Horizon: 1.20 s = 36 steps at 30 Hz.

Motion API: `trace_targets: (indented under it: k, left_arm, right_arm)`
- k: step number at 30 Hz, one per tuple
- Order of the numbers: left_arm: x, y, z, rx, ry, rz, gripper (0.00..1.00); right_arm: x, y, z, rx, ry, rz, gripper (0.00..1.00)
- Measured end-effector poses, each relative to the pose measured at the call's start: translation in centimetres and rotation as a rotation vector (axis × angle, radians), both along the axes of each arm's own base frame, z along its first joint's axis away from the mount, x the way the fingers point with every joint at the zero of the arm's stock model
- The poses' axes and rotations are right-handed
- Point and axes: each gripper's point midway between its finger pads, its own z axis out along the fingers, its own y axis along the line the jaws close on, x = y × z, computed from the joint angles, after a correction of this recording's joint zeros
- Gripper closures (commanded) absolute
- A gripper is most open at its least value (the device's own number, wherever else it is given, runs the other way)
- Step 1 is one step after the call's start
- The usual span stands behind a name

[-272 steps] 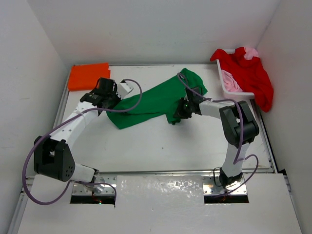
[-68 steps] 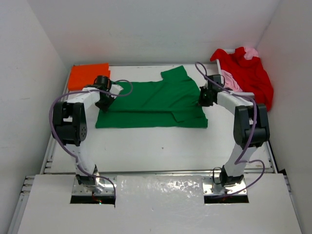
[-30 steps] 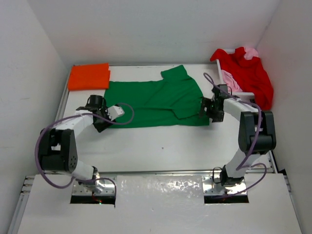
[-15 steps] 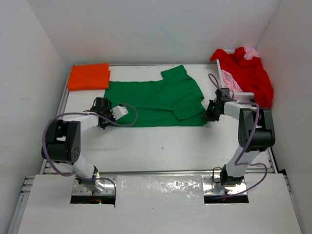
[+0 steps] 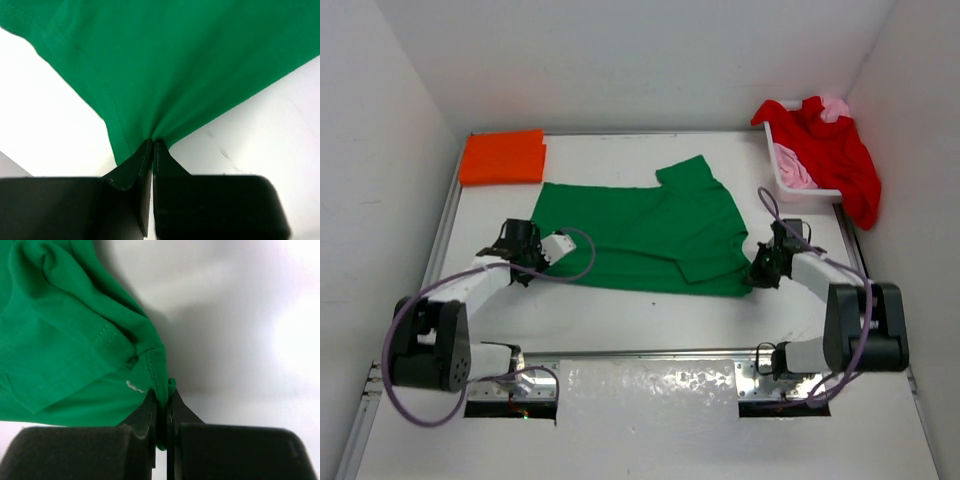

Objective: Fold and stack the t-shirts
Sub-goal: Fold the flattened tshirt in 1/3 of the way, then grap the side of the flattened tshirt furthest away from the robot with both arms

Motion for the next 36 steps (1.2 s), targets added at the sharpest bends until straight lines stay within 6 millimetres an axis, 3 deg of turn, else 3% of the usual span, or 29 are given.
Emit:
trace_targets:
  k: [3, 4, 6, 8, 10, 11, 14, 16, 19, 24, 26, 28, 32, 36]
  left_arm:
    - [-2.4, -0.2, 0.2, -0.017, 0.029, 0.0, 0.99]
    - [-3.3, -0.2, 0.0, -0.019, 0.049, 0.0, 0.91]
    - [-5.4, -0.2, -0.7, -0.02, 0.108, -0.003, 0.8]
    - [-7.3, 0.0, -1.4, -0.013, 0.165, 0.005, 0.69]
    - [-8.6, 0.4, -1.6, 0.0, 0.209, 0.019, 0.58]
    - [-8.9, 0.5, -1.6, 0.006, 0.224, 0.021, 0.57]
    - [-9.5, 0.9, -0.7, 0.026, 0.259, 0.03, 0.54]
    - [-8.5, 1.2, 1.0, 0.037, 0.245, 0.039, 0.5]
    - [-4.9, 1.4, 4.9, 0.022, 0.136, 0.074, 0.43]
    - [3.1, 0.4, 11.2, -0.127, -0.03, 0.178, 0.43]
    - [6.9, -0.3, 12.2, -0.225, -0.047, 0.235, 0.44]
    - [10.2, -0.6, 11.9, -0.303, -0.044, 0.295, 0.44]
    - [14.4, -0.6, 8.8, -0.412, 0.008, 0.42, 0.43]
    - [17.3, -0.6, 6.0, -0.474, 0.049, 0.516, 0.4]
  right_arm:
    - [-3.4, 0.1, -0.2, -0.001, 0.003, -0.008, 1.0]
    - [-4.5, 0.1, -0.4, -0.002, 0.006, -0.01, 1.0]
    - [-5.8, 0.2, -0.5, 0.002, -0.013, -0.022, 0.79]
    - [-6.7, 0.1, -0.5, 0.003, -0.024, -0.038, 0.48]
    - [-6.5, -0.1, 0.0, -0.008, -0.054, -0.041, 0.4]
    - [-6.7, -0.2, 0.2, -0.016, -0.055, -0.041, 0.35]
    - [-7.1, -0.9, 0.7, -0.053, -0.024, -0.038, 0.32]
    - [-6.4, -1.5, 2.4, -0.088, -0.027, -0.03, 0.32]
    - [-2.6, -2.2, 7.1, -0.129, -0.137, -0.005, 0.4]
    - [5.9, -2.0, 15.6, -0.143, -0.346, 0.061, 0.41]
    - [9.8, -1.6, 17.5, -0.15, -0.381, 0.093, 0.39]
    - [14.0, -0.7, 18.9, -0.155, -0.398, 0.133, 0.38]
    - [23.6, 1.9, 18.5, -0.144, -0.401, 0.213, 0.37]
    - [33.7, 4.5, 14.1, -0.137, -0.407, 0.252, 0.37]
